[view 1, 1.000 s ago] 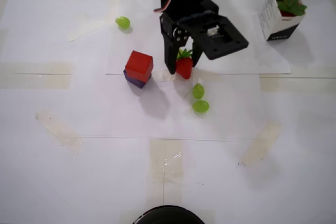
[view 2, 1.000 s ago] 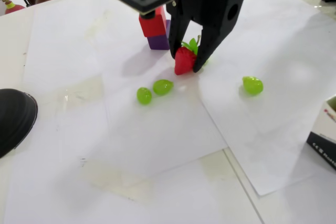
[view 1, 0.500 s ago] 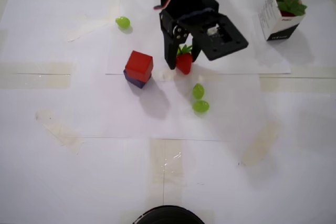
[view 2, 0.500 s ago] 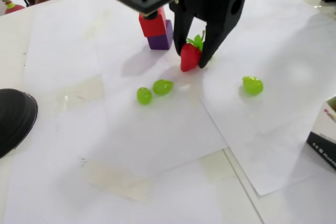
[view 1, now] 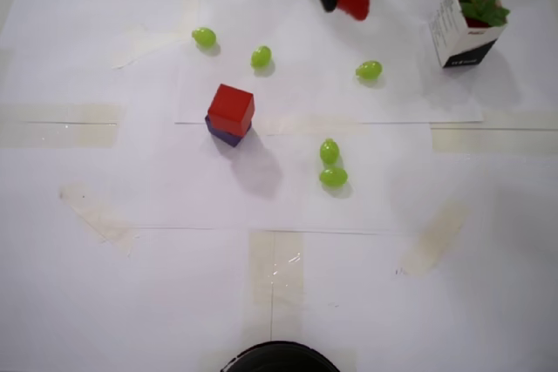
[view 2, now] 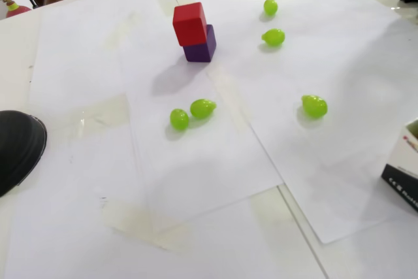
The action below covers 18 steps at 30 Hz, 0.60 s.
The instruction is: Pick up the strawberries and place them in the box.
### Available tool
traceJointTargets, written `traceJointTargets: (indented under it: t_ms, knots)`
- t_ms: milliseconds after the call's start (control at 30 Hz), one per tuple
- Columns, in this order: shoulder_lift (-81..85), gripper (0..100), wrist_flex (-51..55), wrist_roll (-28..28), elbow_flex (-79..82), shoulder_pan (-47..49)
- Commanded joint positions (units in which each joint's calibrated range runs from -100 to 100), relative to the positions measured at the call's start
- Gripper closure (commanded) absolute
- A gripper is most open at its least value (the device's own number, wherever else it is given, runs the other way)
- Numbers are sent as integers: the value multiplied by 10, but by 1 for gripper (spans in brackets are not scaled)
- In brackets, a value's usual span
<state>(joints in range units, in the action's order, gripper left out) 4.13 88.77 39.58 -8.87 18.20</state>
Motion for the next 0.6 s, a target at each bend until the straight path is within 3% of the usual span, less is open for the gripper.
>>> traceJointTargets:
  t_ms: [0,333,567]
  knots:
    - [51,91,23,24,-35,75]
    - [53,92,4,50,47,216]
    - [43,87,9,25,103,189]
